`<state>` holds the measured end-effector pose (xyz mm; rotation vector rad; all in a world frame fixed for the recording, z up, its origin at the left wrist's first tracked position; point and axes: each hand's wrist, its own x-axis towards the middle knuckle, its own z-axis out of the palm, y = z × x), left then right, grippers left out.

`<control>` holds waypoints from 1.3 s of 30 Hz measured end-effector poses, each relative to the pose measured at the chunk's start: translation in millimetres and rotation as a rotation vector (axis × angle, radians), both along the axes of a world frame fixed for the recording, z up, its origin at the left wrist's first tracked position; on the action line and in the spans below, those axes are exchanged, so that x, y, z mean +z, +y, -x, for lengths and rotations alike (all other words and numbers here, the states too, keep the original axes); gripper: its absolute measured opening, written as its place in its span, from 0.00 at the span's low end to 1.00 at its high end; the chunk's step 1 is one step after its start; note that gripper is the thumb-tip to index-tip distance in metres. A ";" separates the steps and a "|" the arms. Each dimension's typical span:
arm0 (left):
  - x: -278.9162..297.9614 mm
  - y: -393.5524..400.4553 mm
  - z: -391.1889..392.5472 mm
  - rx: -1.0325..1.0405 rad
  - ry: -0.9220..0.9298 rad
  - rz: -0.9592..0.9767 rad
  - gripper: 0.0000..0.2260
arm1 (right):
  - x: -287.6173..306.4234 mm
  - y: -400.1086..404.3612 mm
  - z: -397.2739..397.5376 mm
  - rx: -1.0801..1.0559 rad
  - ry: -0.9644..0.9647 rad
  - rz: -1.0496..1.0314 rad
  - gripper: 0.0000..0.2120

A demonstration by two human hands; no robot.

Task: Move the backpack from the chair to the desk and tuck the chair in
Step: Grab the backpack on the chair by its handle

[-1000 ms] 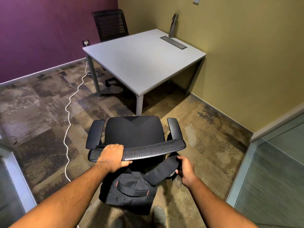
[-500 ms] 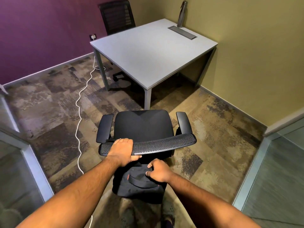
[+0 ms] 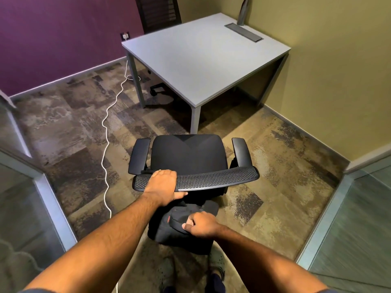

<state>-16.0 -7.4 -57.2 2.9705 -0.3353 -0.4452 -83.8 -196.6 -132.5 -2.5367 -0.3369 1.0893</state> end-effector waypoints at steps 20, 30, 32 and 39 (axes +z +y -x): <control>22.4 22.1 3.0 -0.022 0.033 0.105 0.33 | 37.4 0.6 3.0 -0.176 0.033 -0.089 0.23; 31.3 75.7 6.7 0.119 -0.098 0.230 0.16 | 65.6 12.7 -4.3 -0.179 -0.136 -0.169 0.25; 30.1 89.6 9.0 0.180 -0.103 0.221 0.16 | 70.9 15.6 -4.6 -0.144 -0.178 -0.169 0.27; -1.5 121.1 44.0 0.453 -0.009 0.149 0.16 | 76.7 22.9 4.4 -0.026 -0.227 -0.158 0.28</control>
